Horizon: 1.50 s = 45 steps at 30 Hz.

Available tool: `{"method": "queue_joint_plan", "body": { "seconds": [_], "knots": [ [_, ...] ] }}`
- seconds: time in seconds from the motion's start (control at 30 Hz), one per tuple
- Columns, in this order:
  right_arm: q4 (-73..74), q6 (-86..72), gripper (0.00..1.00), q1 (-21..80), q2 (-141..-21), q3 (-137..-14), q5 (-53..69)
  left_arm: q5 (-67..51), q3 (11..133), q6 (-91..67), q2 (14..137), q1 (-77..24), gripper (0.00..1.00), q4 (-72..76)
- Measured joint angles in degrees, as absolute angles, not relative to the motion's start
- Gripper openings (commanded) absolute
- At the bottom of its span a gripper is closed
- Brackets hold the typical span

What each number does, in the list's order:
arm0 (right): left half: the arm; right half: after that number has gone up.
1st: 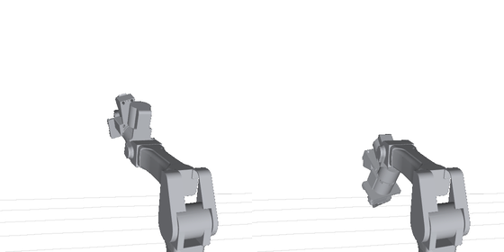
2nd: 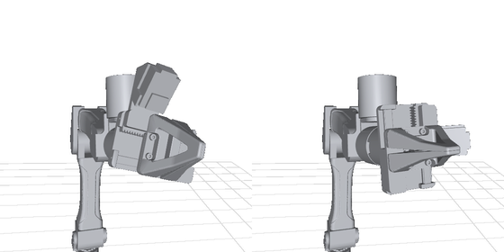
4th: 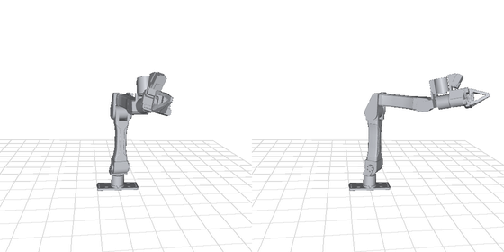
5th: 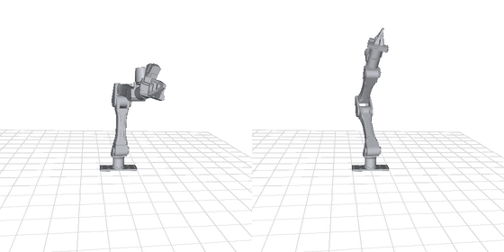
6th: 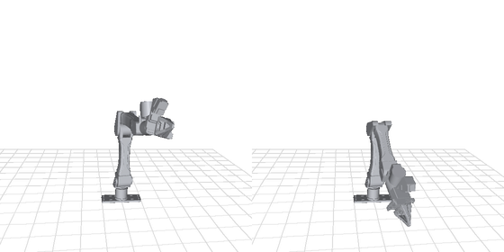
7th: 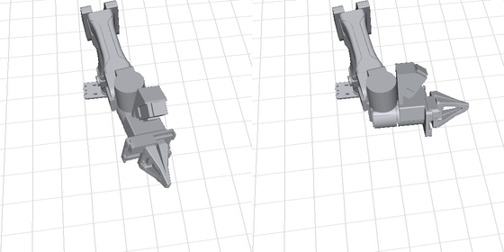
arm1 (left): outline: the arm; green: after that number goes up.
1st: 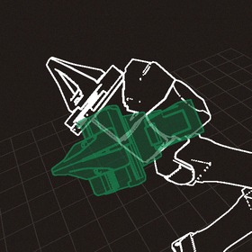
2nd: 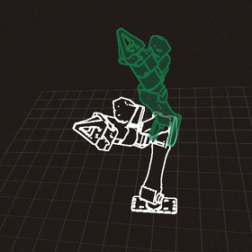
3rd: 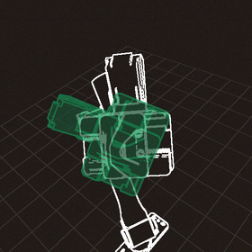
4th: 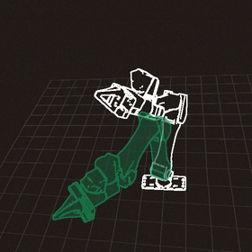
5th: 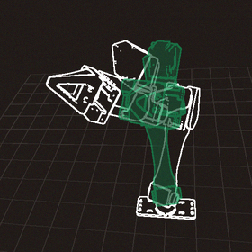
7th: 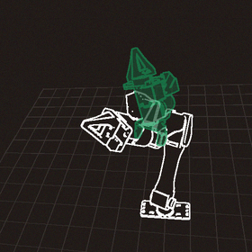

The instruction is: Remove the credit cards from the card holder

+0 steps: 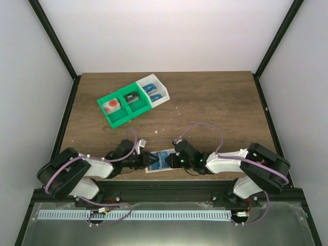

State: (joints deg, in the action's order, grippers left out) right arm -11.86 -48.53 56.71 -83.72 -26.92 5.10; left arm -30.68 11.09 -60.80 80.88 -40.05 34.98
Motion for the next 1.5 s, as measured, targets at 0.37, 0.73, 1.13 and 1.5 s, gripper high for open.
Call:
{"method": "queue_joint_plan", "body": {
  "seconds": [0.37,0.73,1.13,1.5],
  "knots": [
    [-12.88,-48.93,0.19,56.71,-83.85,-26.41,5.50,-31.09,11.07,-62.50,84.75,-40.25,0.21,39.44],
    [-13.32,-48.93,0.19,56.71,-84.16,-26.39,5.78,-32.56,11.07,-63.99,88.47,-40.45,0.00,43.88],
    [-13.39,-48.93,0.19,56.69,-84.20,-26.39,5.76,-33.54,10.59,-65.04,89.52,-40.45,0.00,47.29],
    [-13.34,-48.88,0.19,56.71,-84.20,-26.39,5.80,-33.65,9.34,-65.60,89.25,-40.42,0.00,47.46]
  ]
}}
